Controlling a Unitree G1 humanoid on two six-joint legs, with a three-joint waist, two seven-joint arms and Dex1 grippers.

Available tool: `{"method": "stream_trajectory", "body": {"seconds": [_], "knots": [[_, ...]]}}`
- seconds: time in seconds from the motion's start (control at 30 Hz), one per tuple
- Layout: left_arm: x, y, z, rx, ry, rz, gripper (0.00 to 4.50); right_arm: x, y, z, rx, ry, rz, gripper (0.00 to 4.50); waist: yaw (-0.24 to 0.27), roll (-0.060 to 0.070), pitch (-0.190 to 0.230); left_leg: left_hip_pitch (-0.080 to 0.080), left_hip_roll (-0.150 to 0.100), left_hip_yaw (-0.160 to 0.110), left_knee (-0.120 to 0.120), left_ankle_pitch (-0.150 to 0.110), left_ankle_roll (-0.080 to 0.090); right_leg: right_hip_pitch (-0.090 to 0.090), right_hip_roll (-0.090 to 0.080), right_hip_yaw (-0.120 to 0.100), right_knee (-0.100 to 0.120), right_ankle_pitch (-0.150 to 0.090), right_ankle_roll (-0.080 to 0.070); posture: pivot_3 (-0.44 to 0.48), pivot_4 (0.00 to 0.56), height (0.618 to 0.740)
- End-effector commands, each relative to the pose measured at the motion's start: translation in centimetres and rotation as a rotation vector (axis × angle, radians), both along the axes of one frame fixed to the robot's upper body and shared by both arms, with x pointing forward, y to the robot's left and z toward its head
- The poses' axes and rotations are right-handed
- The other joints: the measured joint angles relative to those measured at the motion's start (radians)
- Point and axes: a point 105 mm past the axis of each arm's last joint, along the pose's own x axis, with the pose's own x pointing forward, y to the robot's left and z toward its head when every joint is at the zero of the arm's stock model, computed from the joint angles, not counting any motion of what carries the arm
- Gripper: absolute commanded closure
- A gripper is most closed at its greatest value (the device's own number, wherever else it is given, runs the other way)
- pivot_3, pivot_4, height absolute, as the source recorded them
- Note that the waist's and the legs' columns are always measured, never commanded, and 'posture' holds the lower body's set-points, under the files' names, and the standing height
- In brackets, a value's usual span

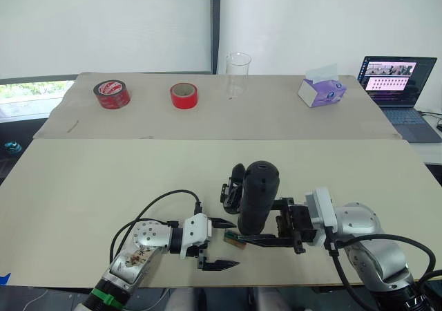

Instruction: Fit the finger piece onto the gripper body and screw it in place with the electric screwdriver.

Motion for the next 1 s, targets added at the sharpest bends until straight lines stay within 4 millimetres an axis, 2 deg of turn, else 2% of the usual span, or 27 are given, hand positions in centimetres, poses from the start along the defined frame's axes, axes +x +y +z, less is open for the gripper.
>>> {"method": "stream_trajectory", "body": {"seconds": [0.03, 1.0], "knots": [[0.04, 0.66, -1.58, 0.039, 0.061, 0.035, 0.0, -0.55, 0.12, 1.14, 0.022, -0.04, 0.036, 2.58, 0.0, 0.0, 0.0, 0.0, 0.0, 0.0, 0.0, 0.0, 0.0, 0.0, 0.0, 0.0, 0.0, 0.0, 0.0, 0.0, 0.15, 0.74], [0.04, 1.08, -2.05, 0.041, 0.063, 0.047, 0.0, -0.67, 0.25, 0.72, -0.007, -0.009, 0.06, 2.58, 0.0, 0.001, 0.0, 0.0, 0.0, 0.0, 0.0, 0.0, 0.0, 0.0, 0.0, 0.0, 0.0, 0.0, 0.0, 0.0, 0.15, 0.74]]}}
